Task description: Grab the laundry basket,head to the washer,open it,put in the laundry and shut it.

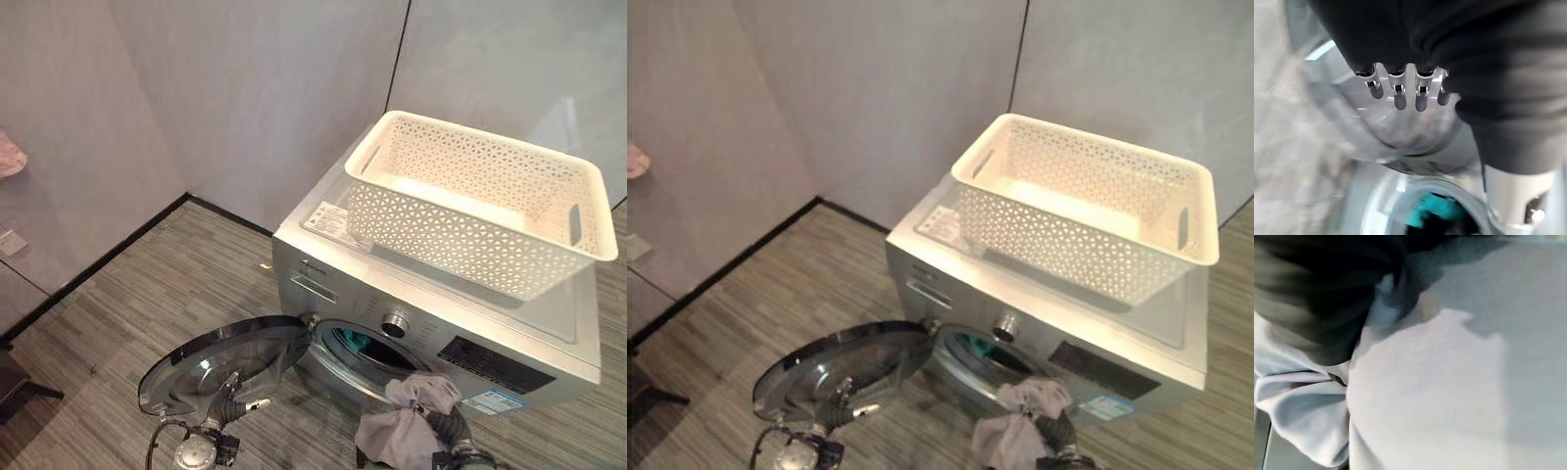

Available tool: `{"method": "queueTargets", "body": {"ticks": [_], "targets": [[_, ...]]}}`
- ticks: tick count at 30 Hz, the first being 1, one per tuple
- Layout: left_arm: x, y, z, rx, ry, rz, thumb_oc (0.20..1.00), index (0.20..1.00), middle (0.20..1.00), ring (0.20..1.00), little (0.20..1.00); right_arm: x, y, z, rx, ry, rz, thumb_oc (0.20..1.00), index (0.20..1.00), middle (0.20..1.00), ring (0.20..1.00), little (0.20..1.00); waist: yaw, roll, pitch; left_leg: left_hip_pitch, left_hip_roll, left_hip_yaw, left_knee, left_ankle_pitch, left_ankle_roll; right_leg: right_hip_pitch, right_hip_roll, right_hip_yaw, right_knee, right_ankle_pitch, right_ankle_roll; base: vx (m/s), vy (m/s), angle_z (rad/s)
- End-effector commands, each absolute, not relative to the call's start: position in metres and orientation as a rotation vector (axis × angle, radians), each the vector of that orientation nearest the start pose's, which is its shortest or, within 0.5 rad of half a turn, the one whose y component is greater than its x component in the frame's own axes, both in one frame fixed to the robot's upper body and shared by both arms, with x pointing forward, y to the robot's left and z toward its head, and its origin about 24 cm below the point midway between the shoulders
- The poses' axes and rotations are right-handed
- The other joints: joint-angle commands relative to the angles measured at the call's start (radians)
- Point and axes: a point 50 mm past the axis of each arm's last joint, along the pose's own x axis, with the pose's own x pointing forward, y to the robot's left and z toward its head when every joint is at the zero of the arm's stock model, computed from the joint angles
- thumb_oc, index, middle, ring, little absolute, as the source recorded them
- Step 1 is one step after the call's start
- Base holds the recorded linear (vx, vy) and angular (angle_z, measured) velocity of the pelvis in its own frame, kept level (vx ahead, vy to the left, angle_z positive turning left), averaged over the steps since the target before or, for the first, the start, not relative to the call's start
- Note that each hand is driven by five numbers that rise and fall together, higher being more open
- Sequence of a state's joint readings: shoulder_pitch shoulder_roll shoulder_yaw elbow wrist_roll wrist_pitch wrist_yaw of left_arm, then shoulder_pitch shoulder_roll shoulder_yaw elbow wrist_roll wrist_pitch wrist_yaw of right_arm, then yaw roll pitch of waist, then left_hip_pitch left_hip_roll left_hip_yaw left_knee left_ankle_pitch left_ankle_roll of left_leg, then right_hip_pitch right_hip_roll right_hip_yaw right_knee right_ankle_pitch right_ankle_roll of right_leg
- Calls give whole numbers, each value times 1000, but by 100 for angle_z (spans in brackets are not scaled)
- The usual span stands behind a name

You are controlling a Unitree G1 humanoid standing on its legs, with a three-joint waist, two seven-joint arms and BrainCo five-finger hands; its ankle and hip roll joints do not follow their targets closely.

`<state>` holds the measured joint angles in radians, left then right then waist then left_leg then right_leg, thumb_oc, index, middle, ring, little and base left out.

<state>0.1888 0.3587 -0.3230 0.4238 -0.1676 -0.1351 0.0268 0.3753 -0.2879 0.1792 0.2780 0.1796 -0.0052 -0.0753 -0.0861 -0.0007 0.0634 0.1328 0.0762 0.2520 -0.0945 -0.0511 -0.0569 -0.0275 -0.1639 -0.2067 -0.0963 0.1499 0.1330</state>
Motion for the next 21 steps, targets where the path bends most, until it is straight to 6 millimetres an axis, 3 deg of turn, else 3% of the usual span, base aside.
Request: {"method": "queueTargets", "body": {"ticks": [1,3,7,8,9,14,17,21], "targets": [[195,182,-53,157,374,-224,1000,1000,1000,1000,1000,155,-206,-58,-133,474,-2,200,200,200,200,200,7,22,27,-31,14,-12,7,-3,13,44,-44,-35,18,-102,42,-34,-38,13],[200,177,-48,152,350,-245,1000,1000,1000,1000,1000,158,-204,-57,-126,467,-2,200,200,200,200,200,9,23,31,-45,16,-23,7,3,11,41,-43,-41,17,-105,40,-47,-36,34],[224,143,-29,80,261,-331,1000,1000,1000,1000,1000,175,-195,-54,-128,436,22,200,200,200,200,200,22,26,54,-91,22,-62,7,22,1,31,-33,-55,9,-114,32,-65,-64,36],[224,143,-29,79,260,-332,1000,1000,1000,1000,1000,175,-195,-54,-128,435,21,200,200,200,200,200,22,27,55,-92,22,-63,7,23,1,31,-33,-56,9,-114,32,-96,-42,36],[233,128,-21,61,227,-372,1000,1000,1000,1000,1000,184,-192,-53,-146,425,33,200,200,200,200,200,26,28,75,-112,24,-76,7,33,-2,22,-32,-62,9,-116,30,-70,-27,37],[247,110,-9,69,188,-432,1000,1000,1000,1000,1000,199,-187,-48,-161,395,50,200,200,200,200,200,27,32,106,-142,25,-91,7,49,-5,0,-30,-68,9,-114,26,-97,-32,23],[261,81,-3,119,162,-510,1000,1000,1000,1000,1000,225,-163,-35,-176,320,134,200,200,200,200,200,26,28,167,-202,32,-80,7,75,-10,-73,-25,-48,9,-93,27,-159,-39,8],[271,66,-3,132,171,-520,1000,1000,1000,1000,1000,240,-151,-25,-189,274,163,200,200,200,200,200,26,19,193,-241,41,-61,7,94,-13,-126,-19,-33,9,-73,25,-116,-47,-6]]}}
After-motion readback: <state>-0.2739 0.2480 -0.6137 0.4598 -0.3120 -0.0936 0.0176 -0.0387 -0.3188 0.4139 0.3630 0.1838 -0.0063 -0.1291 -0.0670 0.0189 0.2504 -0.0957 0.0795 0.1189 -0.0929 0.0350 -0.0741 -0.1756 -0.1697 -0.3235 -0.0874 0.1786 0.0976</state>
